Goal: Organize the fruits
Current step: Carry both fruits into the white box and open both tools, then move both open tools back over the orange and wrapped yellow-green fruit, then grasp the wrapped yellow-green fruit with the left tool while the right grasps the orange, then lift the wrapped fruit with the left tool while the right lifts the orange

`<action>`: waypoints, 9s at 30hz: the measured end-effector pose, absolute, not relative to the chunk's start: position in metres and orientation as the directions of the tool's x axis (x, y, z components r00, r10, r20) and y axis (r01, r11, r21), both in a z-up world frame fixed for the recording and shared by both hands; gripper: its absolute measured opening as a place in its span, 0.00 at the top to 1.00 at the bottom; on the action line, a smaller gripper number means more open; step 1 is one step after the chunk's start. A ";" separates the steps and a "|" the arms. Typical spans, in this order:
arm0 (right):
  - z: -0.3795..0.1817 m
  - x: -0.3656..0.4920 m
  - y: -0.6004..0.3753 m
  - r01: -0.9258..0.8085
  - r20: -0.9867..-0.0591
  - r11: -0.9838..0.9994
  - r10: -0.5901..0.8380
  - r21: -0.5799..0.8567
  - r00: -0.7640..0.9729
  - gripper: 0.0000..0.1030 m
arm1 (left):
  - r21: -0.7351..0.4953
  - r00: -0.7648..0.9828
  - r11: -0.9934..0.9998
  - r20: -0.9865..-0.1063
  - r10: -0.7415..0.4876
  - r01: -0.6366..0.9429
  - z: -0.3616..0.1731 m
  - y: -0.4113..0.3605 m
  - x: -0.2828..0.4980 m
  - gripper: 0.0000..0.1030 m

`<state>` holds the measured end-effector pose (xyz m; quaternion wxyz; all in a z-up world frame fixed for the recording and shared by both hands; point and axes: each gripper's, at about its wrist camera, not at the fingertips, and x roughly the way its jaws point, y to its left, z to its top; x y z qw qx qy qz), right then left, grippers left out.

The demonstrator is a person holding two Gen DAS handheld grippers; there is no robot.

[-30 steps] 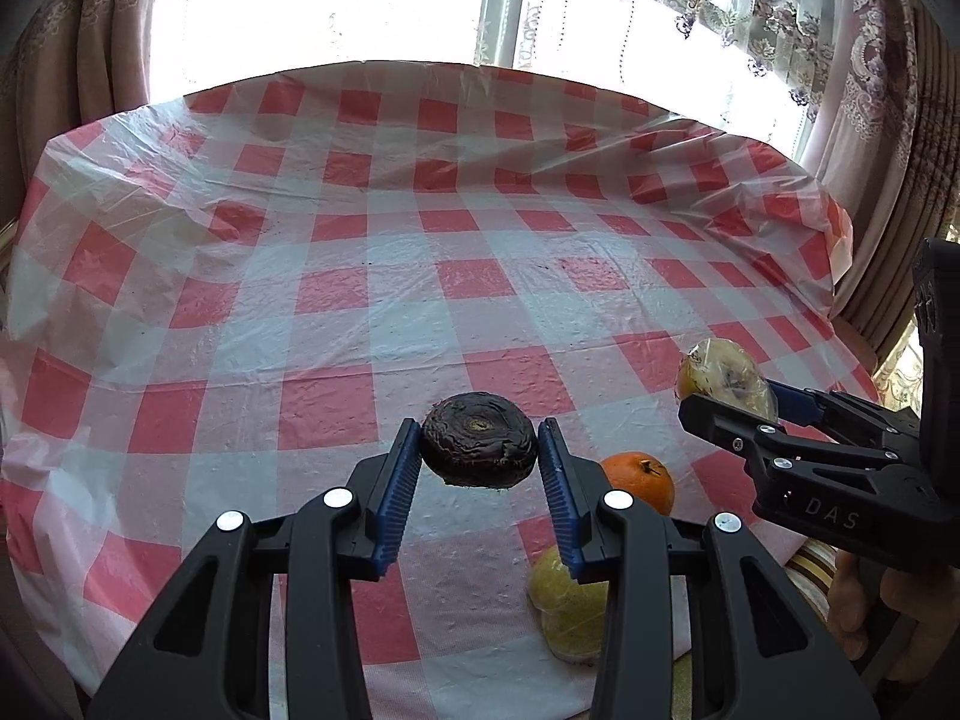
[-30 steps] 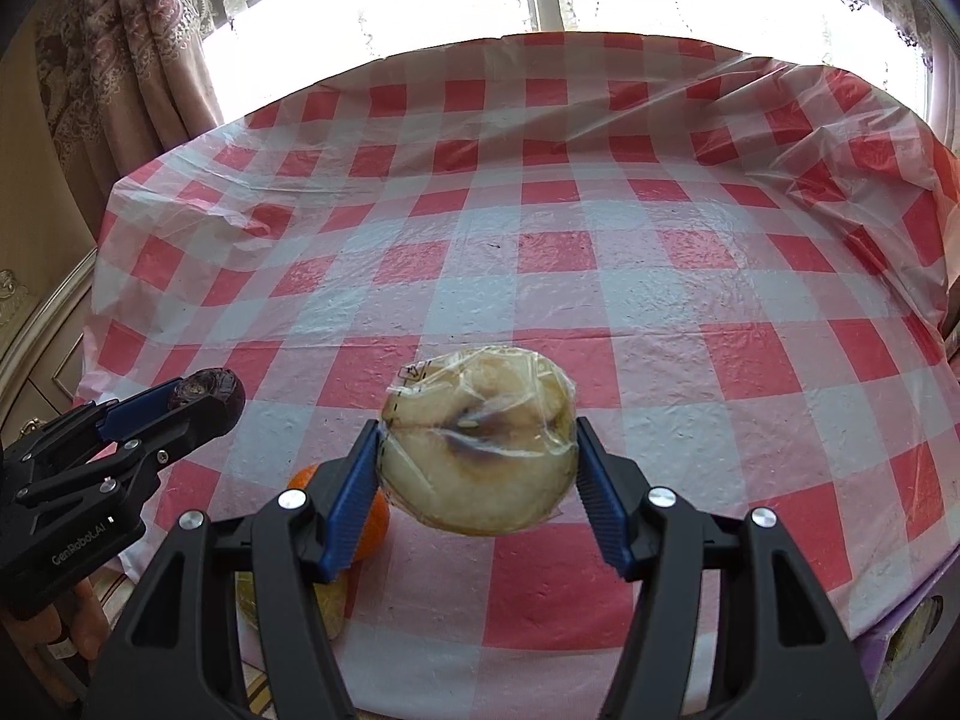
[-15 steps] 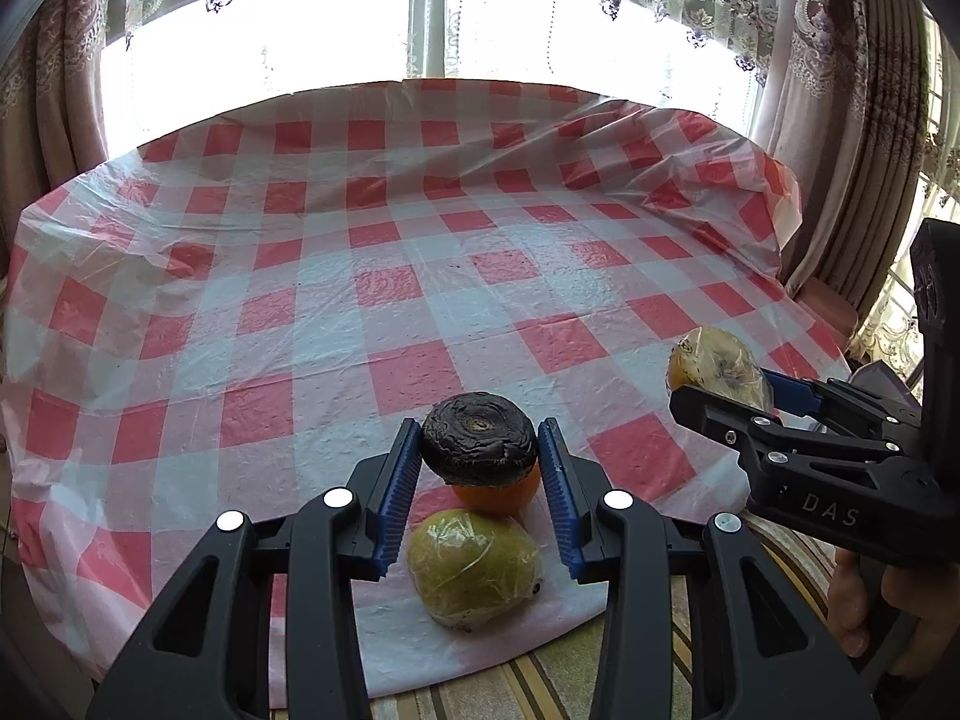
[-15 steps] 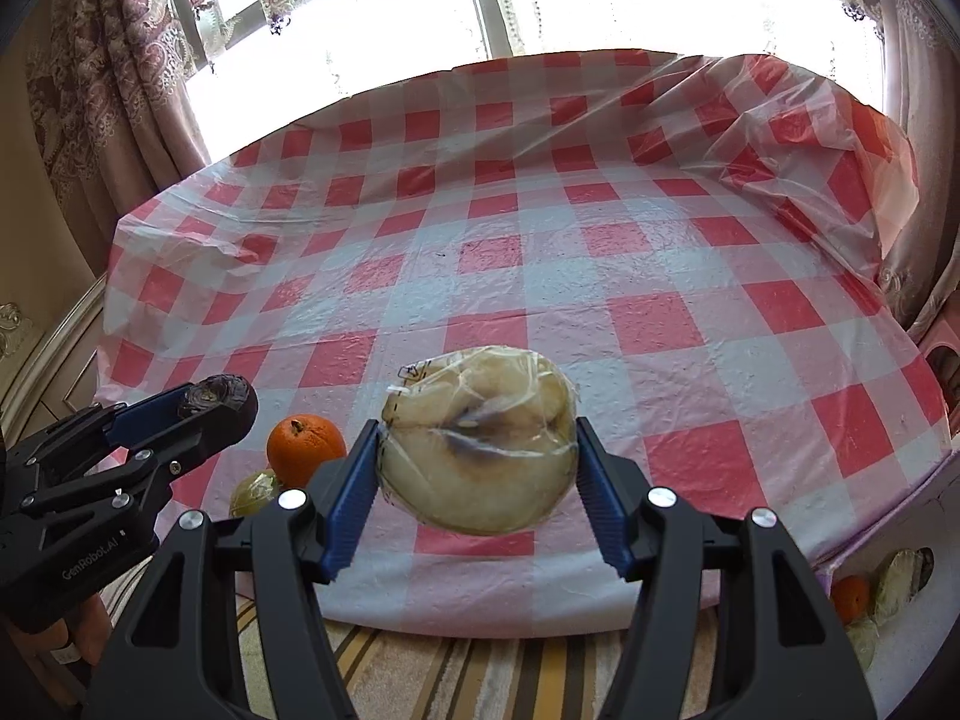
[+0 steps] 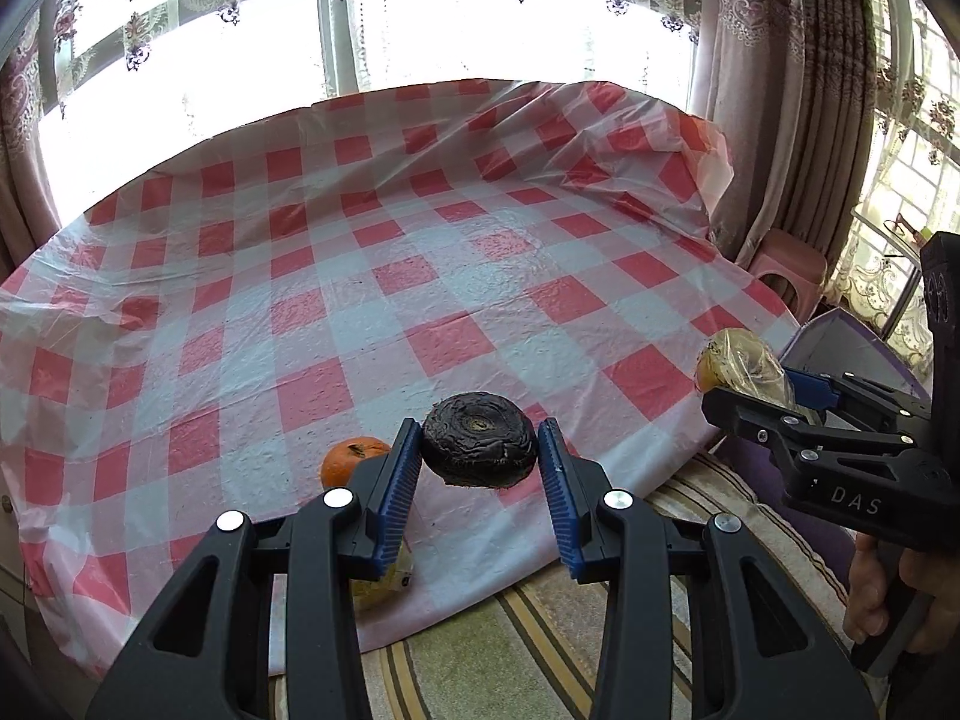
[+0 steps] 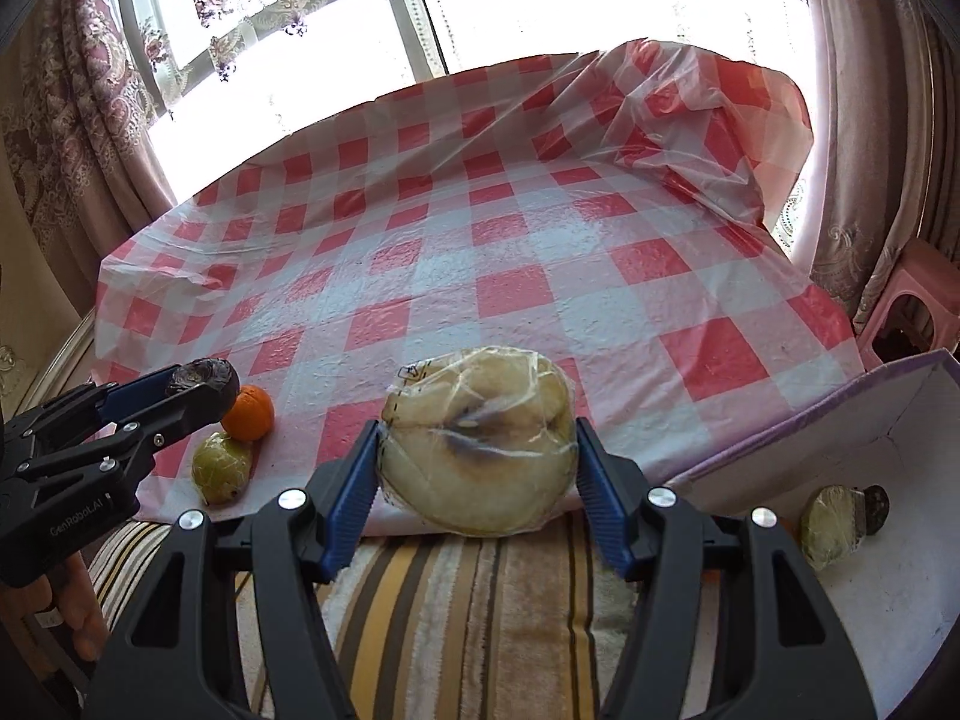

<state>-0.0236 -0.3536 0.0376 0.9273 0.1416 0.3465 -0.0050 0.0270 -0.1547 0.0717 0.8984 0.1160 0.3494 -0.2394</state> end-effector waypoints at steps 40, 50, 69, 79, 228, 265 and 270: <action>-0.042 -0.145 -0.482 0.324 -0.856 0.942 -0.092 0.092 0.509 0.39 | 0.257 0.375 0.359 -0.873 -0.313 0.897 -0.018 -0.393 -0.073 0.63; -0.054 -0.133 -0.489 0.268 -0.902 0.964 -0.118 -0.003 0.416 0.39 | 0.324 0.373 0.232 -0.902 -0.216 0.917 -0.045 -0.408 -0.071 0.63; -0.069 -0.120 -0.504 0.242 -0.932 0.967 -0.157 -0.079 0.325 0.31 | 0.368 0.386 0.136 -0.911 -0.146 0.920 -0.075 -0.423 -0.068 0.62; -0.059 -0.124 -0.502 0.263 -0.921 0.963 -0.156 -0.061 0.357 0.21 | 0.330 0.358 0.155 -0.907 -0.222 0.931 -0.059 -0.417 -0.070 0.26; 0.026 0.062 -0.188 -0.252 -0.737 0.962 0.242 0.100 0.631 0.57 | -0.184 0.596 0.944 -0.738 -0.317 0.274 0.027 -0.022 0.103 0.50; 0.034 0.044 -0.229 -0.159 -0.715 0.975 0.220 0.153 0.664 0.57 | -0.080 0.546 0.936 -0.794 -0.267 0.342 0.010 -0.050 0.120 0.44; 0.036 0.031 -0.245 -0.126 -0.713 0.980 0.197 0.152 0.673 0.57 | -0.067 0.558 0.917 -0.775 -0.296 0.394 0.021 -0.065 0.107 0.44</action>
